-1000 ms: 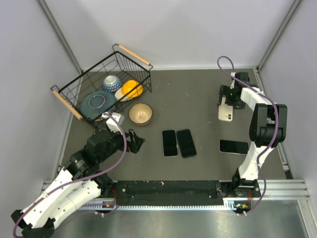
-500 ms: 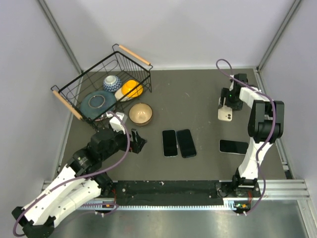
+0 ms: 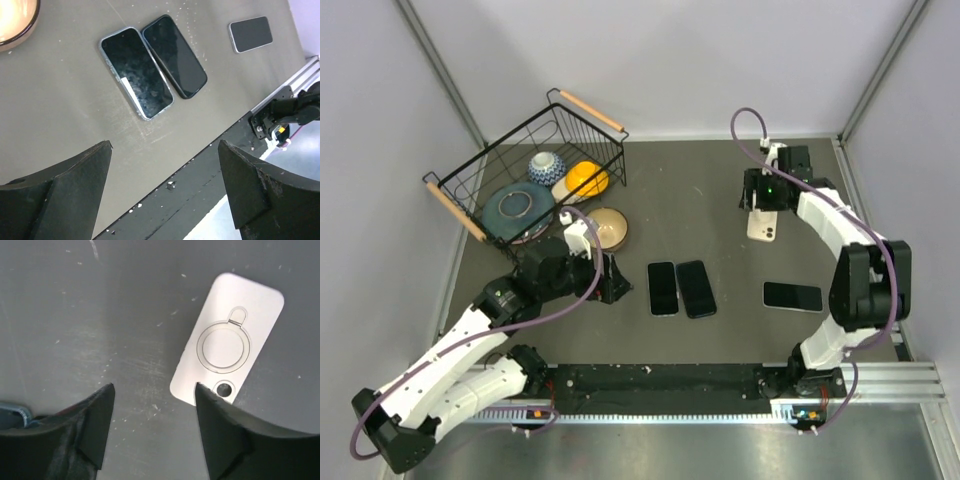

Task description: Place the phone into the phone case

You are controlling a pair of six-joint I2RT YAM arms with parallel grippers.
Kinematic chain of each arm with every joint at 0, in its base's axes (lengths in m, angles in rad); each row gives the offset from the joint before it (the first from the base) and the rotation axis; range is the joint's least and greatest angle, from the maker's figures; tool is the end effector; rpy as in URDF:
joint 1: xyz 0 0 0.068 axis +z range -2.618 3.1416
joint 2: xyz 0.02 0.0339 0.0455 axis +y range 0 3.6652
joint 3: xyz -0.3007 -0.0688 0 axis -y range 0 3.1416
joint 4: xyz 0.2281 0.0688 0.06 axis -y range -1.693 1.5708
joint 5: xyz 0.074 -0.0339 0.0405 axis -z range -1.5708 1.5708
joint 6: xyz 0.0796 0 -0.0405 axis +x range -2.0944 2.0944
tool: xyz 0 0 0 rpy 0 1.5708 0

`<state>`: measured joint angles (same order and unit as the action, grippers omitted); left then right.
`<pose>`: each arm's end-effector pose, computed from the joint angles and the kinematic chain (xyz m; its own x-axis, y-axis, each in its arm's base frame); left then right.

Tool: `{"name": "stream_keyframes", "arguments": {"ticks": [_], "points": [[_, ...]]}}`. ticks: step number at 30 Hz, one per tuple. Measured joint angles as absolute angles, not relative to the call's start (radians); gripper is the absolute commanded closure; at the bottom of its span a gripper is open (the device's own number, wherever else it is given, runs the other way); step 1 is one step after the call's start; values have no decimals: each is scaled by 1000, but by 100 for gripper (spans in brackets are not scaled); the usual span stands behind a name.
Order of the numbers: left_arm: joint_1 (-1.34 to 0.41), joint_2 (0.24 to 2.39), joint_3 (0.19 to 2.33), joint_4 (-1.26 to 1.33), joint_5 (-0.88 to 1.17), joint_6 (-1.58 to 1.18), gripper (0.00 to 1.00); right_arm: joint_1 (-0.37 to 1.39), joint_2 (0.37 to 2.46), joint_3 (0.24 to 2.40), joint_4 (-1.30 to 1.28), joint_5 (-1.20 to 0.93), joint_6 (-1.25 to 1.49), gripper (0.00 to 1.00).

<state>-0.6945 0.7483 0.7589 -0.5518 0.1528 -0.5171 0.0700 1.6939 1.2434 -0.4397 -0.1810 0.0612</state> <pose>0.1136 -0.1104 0.3019 -0.7063 -0.0476 -0.7063 0.4413 0.7506 -0.4919 0.3823 0.0412 0.2483 -0.7850 0.0053 -0.6195 -0.1340 0.9748 0.1781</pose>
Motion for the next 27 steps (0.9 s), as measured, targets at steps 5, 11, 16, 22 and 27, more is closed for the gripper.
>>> {"name": "stream_keyframes", "arguments": {"ticks": [5, 11, 16, 22, 27], "points": [[-686, 783, 783, -543, 204, -529, 4, 98, 1625, 1242, -405, -44, 108, 3], [-686, 734, 773, -539, 201, -529, 1, 80, 1713, 1246, -428, 81, 162, 1], [-686, 691, 773, -545, 171, -521, 1, 81, 1838, 1287, -474, 107, 213, 1], [-685, 657, 748, -553, 137, -509, 1, 80, 1917, 1338, -509, 111, 259, 4], [-682, 662, 742, -555, 136, -503, 1, 77, 1930, 1343, -513, 105, 274, 11]]}}
